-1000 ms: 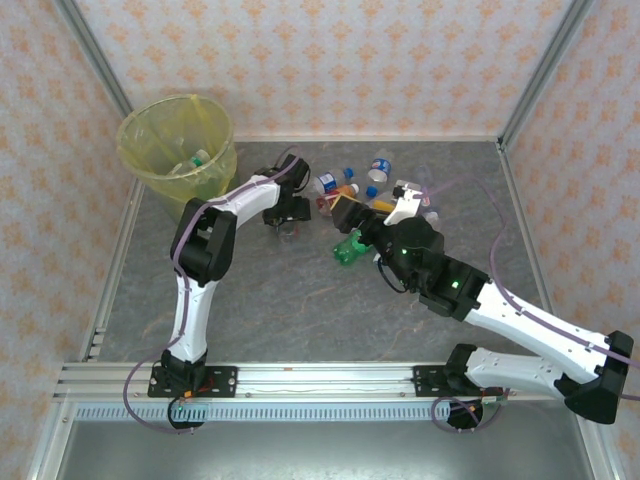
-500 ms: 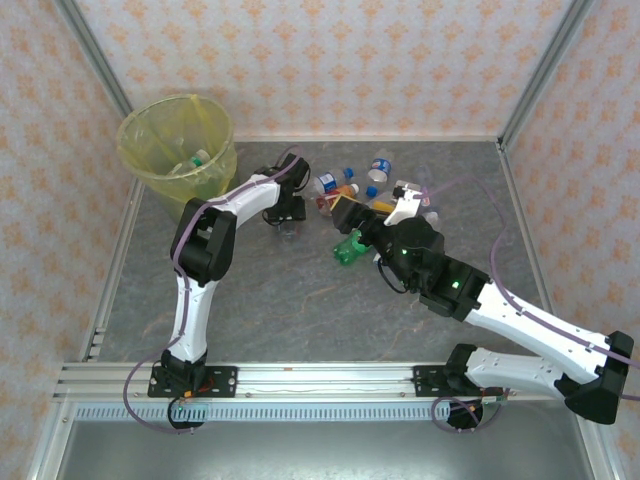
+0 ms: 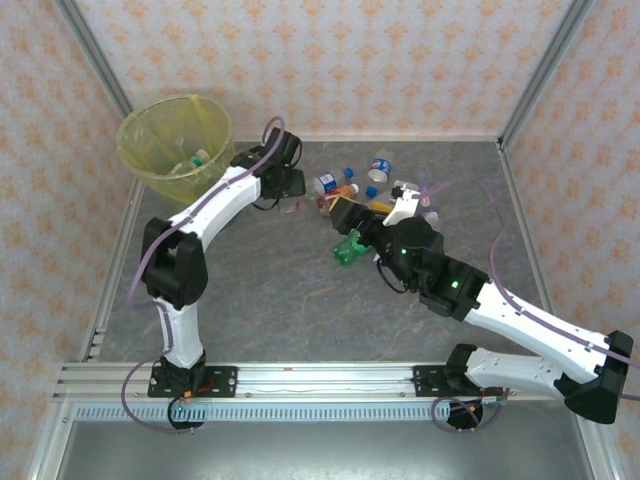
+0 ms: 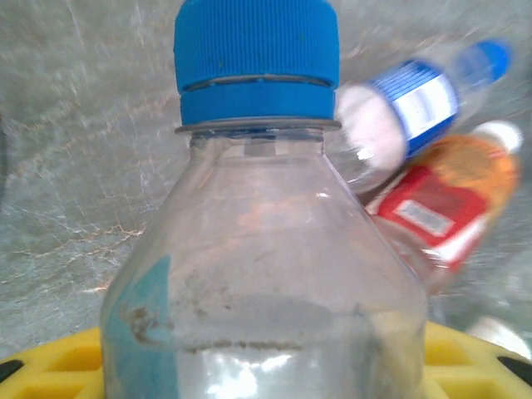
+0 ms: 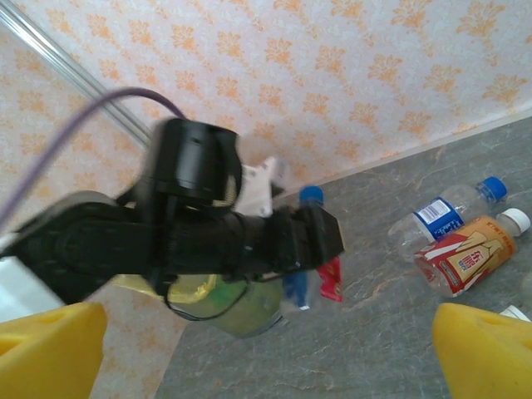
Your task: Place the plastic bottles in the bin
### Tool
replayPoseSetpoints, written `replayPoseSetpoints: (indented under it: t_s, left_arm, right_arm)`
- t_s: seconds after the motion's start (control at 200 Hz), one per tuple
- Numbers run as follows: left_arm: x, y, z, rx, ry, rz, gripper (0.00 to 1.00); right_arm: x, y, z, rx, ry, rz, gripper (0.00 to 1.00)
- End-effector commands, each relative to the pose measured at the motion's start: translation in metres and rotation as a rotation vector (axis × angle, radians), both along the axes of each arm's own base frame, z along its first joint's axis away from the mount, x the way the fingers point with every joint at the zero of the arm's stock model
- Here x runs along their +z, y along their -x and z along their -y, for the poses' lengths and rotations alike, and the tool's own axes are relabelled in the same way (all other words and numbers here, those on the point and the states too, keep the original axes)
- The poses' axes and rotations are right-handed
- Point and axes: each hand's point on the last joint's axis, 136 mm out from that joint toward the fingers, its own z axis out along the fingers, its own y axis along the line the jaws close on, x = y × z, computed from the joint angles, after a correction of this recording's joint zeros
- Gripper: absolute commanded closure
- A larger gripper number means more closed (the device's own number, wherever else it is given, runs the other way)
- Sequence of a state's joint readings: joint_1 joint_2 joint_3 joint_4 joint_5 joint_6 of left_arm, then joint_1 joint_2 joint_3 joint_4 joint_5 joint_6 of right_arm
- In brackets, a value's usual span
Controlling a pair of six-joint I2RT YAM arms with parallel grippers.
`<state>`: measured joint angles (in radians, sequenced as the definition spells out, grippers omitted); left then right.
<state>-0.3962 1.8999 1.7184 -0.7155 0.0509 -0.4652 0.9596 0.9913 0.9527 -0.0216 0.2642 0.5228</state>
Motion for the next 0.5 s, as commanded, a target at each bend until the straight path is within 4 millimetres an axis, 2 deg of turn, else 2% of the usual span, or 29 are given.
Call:
replayPoseSetpoints:
  t_s: [0.0, 0.155, 0.285, 0.496]
  left_arm:
    - [0.059, 0.006, -0.01, 0.048, 0.008, 0.116, 0.46]
    - [0.124, 0.017, -0.027, 0.099, 0.014, 0.252, 0.46]
    - [0.175, 0.028, -0.053, 0.161, -0.028, 0.357, 0.46]
    - [0.228, 0.047, -0.103, 0.275, -0.066, 0.467, 0.46]
  right_arm:
    - [0.009, 0.0, -0.009, 0.033, -0.013, 0.018, 0.0]
    - [0.008, -0.001, -0.019, 0.065, -0.013, 0.016, 0.0]
    - [0.01, -0.001, -0.027, 0.089, -0.008, 0.019, 0.0]
    - [0.023, 0.005, -0.039, 0.163, -0.004, 0.067, 0.0]
